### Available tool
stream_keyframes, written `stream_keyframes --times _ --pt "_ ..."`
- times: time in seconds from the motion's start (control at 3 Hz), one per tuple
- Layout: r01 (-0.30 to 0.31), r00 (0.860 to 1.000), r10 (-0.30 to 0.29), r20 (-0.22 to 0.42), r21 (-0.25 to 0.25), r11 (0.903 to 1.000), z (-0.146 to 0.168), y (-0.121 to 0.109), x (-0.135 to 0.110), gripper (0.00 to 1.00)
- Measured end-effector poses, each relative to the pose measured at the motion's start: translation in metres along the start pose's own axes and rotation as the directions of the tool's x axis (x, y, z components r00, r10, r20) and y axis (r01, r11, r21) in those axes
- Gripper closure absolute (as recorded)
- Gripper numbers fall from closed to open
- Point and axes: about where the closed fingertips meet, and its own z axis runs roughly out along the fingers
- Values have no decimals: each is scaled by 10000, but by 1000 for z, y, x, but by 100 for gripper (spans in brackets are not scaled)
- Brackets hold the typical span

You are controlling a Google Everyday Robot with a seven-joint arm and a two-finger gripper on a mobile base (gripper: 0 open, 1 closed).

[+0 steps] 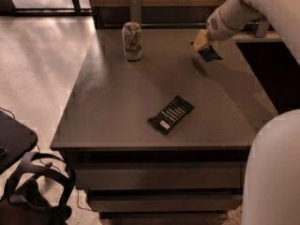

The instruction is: Pick rxbar blueberry

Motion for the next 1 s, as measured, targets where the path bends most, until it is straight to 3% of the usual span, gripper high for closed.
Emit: stream_keyframes --times 0.33,0.67,1.0 --pt "658 9974 -650 322 -268 9975 -34 12 -3 100" --pt "1340 9859 -1260 1101 -693 9886 -71 25 -9 100" --pt "2065 9604 -1761 2161 -1270 9702 -101 40 -18 100"
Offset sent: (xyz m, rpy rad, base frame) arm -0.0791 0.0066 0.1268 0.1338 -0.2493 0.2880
